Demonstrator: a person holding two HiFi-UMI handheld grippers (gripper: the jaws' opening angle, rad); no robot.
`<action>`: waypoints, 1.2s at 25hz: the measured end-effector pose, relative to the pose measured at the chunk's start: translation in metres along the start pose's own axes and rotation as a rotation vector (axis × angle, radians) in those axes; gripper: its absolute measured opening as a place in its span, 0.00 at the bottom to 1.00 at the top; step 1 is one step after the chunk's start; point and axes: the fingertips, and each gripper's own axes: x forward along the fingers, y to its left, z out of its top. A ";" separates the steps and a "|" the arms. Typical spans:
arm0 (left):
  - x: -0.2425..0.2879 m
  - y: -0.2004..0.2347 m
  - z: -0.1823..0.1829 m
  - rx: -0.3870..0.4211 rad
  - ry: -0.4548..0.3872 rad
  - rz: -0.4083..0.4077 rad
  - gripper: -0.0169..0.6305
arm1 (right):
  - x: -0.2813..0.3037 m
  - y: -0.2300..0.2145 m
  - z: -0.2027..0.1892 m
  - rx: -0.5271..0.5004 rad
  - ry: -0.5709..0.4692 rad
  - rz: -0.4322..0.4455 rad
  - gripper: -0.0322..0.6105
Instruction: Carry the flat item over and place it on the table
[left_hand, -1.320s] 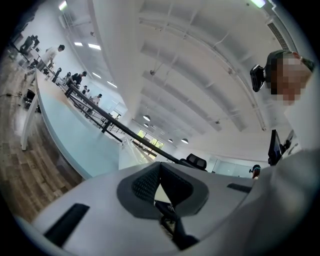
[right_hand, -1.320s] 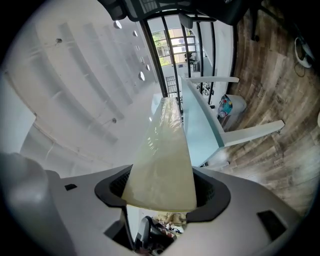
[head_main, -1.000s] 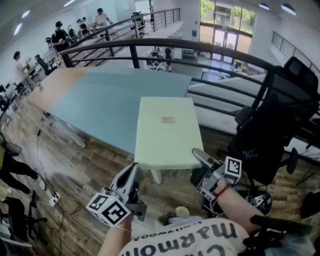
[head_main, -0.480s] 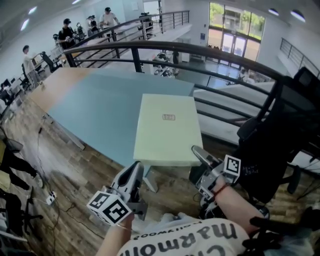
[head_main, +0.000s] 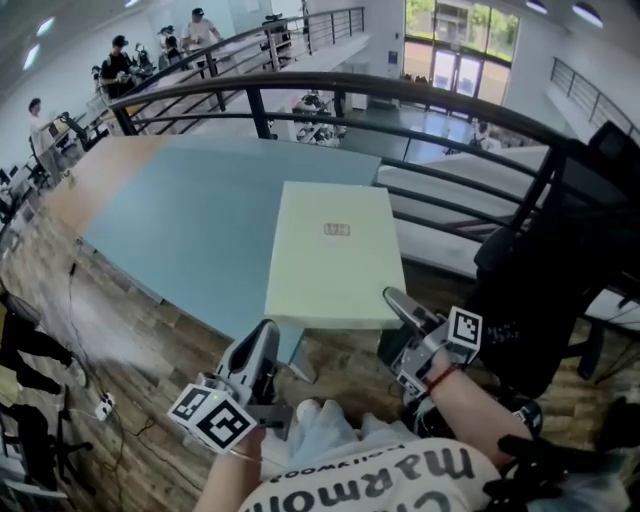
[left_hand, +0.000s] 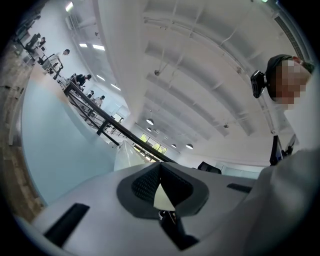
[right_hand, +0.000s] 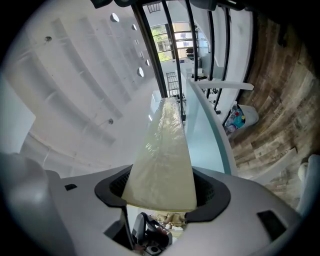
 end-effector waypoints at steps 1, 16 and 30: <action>0.004 0.004 0.002 -0.003 0.005 -0.006 0.03 | 0.002 -0.002 0.001 -0.002 -0.004 -0.004 0.53; 0.079 0.069 0.054 0.021 0.104 -0.134 0.03 | 0.082 -0.006 0.033 -0.021 -0.109 -0.010 0.53; 0.095 0.108 0.070 -0.038 0.121 -0.165 0.03 | 0.105 -0.008 0.033 -0.033 -0.170 -0.010 0.53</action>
